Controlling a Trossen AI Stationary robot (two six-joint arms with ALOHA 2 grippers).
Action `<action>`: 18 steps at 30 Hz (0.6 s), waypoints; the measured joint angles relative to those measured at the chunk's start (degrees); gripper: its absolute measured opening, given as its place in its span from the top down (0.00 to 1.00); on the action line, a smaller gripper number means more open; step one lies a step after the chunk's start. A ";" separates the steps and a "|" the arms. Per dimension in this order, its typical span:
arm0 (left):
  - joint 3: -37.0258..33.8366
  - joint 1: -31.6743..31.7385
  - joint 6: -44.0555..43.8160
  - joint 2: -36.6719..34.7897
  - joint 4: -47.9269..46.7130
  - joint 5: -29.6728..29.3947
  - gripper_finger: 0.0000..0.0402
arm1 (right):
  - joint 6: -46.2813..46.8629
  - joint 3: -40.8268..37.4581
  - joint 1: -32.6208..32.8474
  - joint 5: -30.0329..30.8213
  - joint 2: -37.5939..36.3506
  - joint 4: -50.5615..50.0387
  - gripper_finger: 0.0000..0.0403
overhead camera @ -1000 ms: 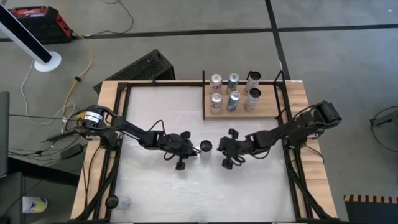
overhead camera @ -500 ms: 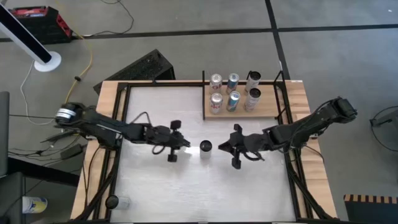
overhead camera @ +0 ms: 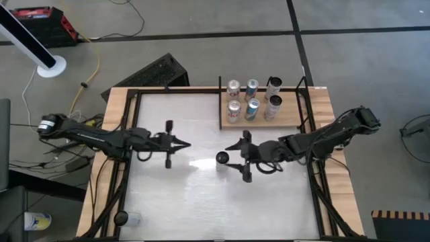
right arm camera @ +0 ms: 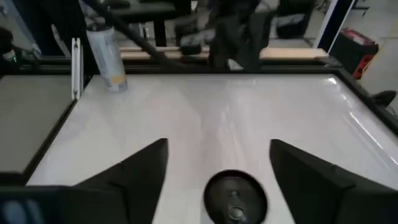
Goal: Place canned beverage on shelf
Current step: Put the top white-yellow soda can on the shelf
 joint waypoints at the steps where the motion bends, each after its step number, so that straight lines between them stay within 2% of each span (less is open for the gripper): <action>1: -1.67 0.18 -0.53 -1.47 2.45 -0.02 1.00 | -0.15 0.68 0.00 -0.15 1.15 -0.09 0.22; 4: -5.03 0.53 -2.16 -5.80 4.80 -0.02 1.00 | -3.20 2.85 -0.38 -0.14 4.50 -0.12 0.15; 7: -5.44 0.68 -3.30 -9.26 2.09 -0.01 1.00 | -4.01 4.76 -0.84 -0.14 6.89 -1.12 0.11; 12: -5.47 0.70 -3.64 -12.65 -2.49 0.02 1.00 | -4.04 7.32 -1.20 -0.15 8.83 -2.57 0.11; 18: -5.50 0.70 -3.76 -12.27 -4.16 0.01 1.00 | -2.21 7.47 -1.19 -0.14 8.79 -6.32 0.11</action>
